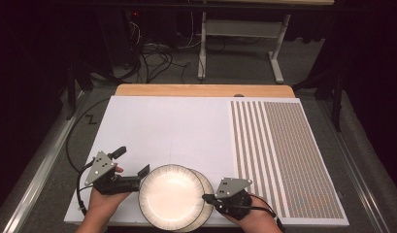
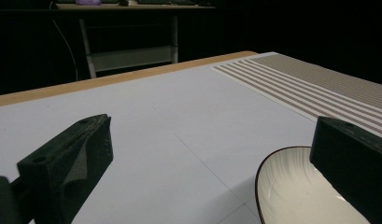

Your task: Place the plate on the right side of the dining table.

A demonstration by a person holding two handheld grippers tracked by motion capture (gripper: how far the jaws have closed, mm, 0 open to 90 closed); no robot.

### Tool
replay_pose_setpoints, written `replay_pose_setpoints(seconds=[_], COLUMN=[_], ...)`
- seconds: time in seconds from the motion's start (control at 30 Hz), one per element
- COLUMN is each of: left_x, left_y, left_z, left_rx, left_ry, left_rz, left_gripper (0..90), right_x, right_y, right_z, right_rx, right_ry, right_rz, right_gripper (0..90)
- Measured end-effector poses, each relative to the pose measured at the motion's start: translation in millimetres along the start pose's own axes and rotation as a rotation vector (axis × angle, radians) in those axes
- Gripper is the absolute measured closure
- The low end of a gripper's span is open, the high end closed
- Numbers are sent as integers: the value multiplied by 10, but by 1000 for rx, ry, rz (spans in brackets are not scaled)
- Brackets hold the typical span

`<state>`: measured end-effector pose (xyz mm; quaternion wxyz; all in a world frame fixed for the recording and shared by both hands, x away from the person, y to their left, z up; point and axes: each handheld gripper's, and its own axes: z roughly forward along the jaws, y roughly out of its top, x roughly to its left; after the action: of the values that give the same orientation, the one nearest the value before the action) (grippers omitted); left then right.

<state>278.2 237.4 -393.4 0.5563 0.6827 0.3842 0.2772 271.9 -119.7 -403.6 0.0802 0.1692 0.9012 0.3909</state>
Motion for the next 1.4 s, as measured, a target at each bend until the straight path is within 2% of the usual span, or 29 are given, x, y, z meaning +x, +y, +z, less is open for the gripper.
replay_pose_setpoints(seconds=[0.57,0.77,1.17,1.37,1.4], left_x=[5,10,23,9,22], left_y=[2,13,21,40,89], left_z=[-7,-23,-36,-41,-48], left_rx=[-3,-7,-9,-5,-8], left_ry=[2,4,1,2,6], left_rz=[-1,1,-2,1,-18], left_gripper=[1,1,1,1,1], right_x=[43,85,127,131,132], right_y=[-4,20,95,95,95], right_z=[0,75,185,186,186], right_rx=[6,25,33,31,30], right_ry=[14,28,38,37,35], right_rz=[-16,-37,-47,-46,-44], right_gripper=[900,900,900,900,900])
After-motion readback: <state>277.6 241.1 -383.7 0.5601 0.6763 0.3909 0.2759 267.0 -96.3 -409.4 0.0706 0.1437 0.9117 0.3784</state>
